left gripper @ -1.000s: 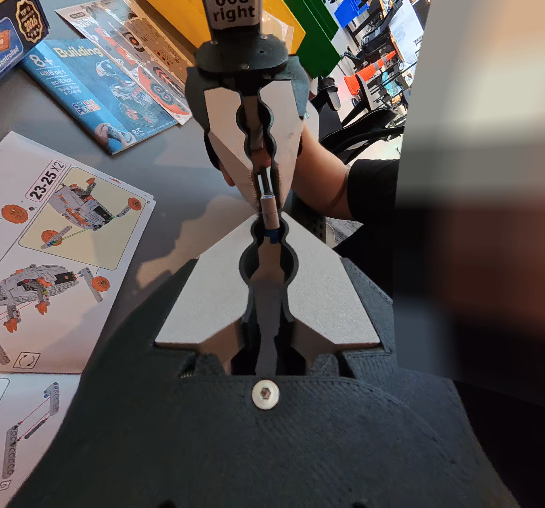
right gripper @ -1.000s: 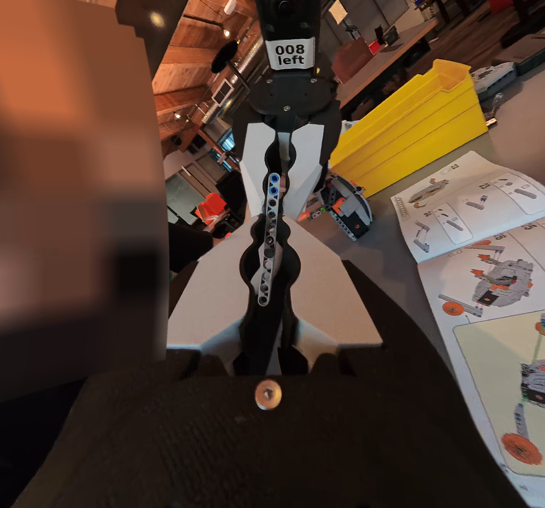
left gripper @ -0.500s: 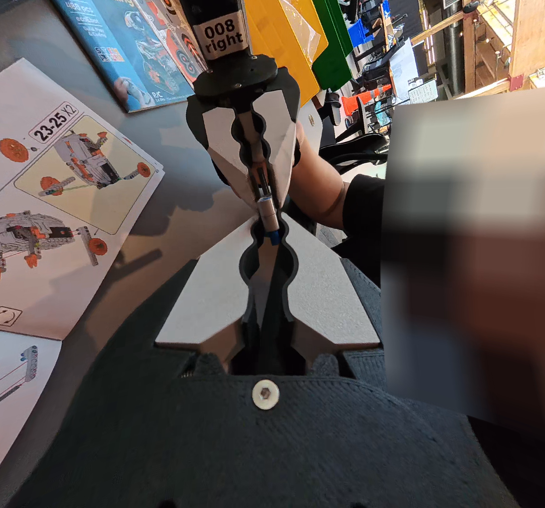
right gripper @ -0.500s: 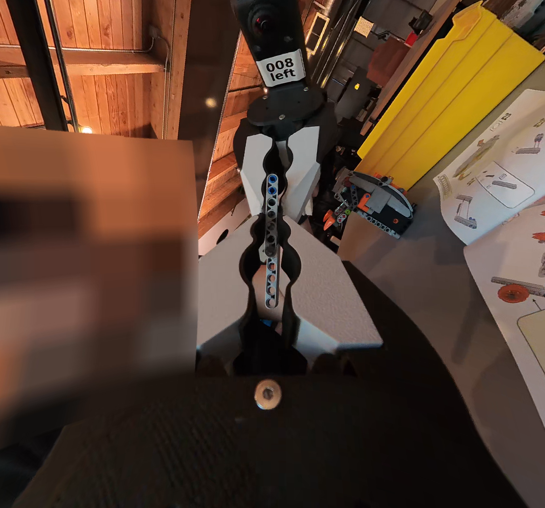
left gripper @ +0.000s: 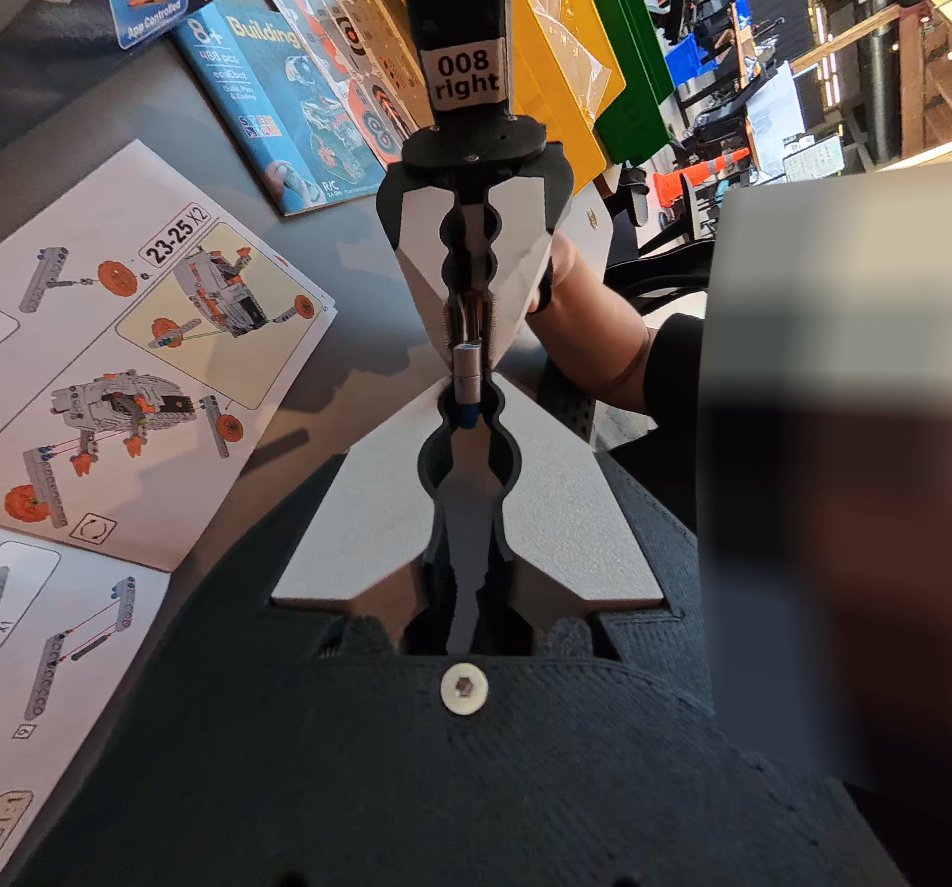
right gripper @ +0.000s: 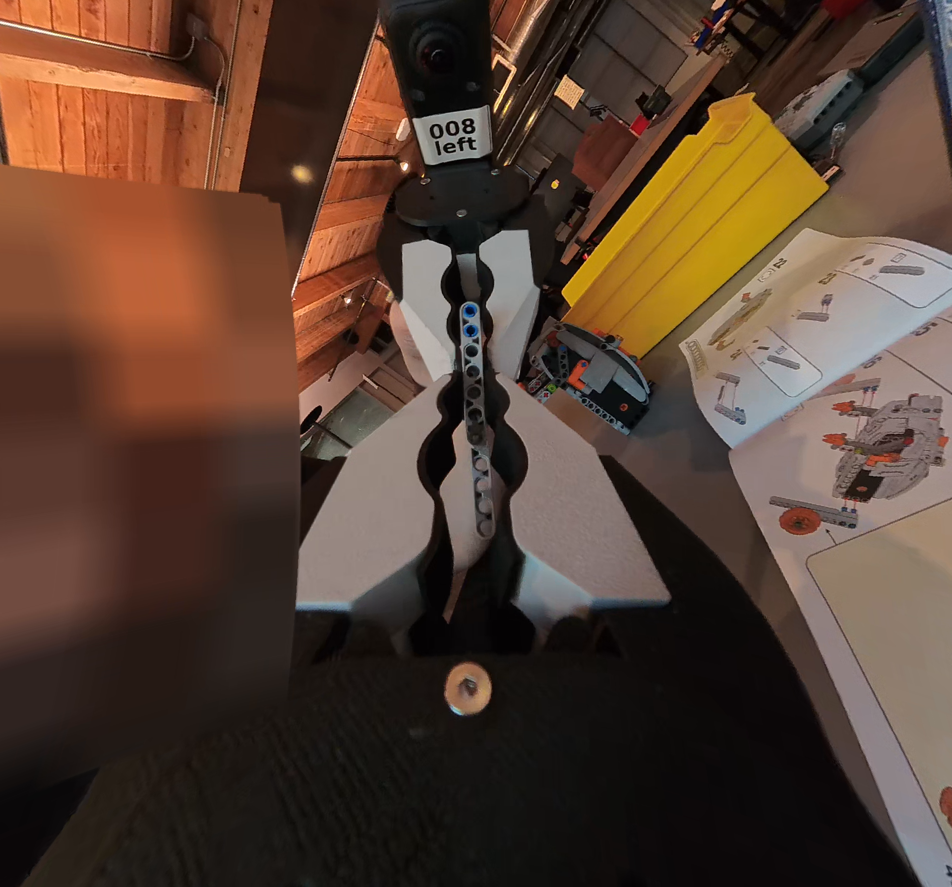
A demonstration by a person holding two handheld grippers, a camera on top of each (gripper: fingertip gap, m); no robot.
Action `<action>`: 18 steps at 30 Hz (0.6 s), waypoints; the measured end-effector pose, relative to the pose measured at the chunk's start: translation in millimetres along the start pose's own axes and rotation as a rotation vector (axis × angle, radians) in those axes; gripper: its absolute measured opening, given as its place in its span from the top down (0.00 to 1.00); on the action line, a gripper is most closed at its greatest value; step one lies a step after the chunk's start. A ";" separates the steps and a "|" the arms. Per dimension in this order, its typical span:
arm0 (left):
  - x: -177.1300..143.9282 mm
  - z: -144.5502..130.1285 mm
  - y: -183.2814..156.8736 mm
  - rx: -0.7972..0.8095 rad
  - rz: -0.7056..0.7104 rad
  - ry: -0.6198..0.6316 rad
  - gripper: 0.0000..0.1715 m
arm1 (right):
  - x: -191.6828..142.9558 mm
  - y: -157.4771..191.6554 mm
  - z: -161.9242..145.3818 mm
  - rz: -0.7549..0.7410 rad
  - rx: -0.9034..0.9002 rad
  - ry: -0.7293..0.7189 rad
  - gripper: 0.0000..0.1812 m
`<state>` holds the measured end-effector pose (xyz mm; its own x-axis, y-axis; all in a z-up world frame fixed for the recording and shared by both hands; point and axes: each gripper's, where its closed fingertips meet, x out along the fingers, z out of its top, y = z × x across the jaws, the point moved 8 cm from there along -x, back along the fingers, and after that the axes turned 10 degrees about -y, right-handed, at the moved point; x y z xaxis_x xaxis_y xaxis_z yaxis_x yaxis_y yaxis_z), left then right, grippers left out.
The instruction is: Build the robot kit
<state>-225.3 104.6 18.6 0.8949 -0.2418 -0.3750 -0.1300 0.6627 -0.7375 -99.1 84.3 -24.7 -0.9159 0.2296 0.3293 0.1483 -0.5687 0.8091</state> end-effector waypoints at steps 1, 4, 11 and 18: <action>-0.1 0.4 -0.3 0.007 0.021 -0.002 0.97 | 0.1 0.2 0.5 -0.013 -0.018 -0.003 0.96; -0.3 1.0 -0.6 0.011 0.038 -0.008 0.97 | 0.2 1.7 1.3 -0.030 -0.065 -0.005 0.96; -2.2 1.3 1.4 0.004 0.022 -0.019 0.97 | 1.9 3.2 0.9 -0.048 -0.134 -0.015 0.96; -3.4 3.1 -2.3 0.047 -0.007 -0.024 0.98 | 2.0 2.1 -0.2 0.024 -0.056 -0.050 0.96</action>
<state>-226.7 106.1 23.3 0.9059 -0.2300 -0.3556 -0.1035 0.6940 -0.7125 -100.6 83.4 -22.5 -0.8923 0.2542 0.3732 0.1472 -0.6175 0.7727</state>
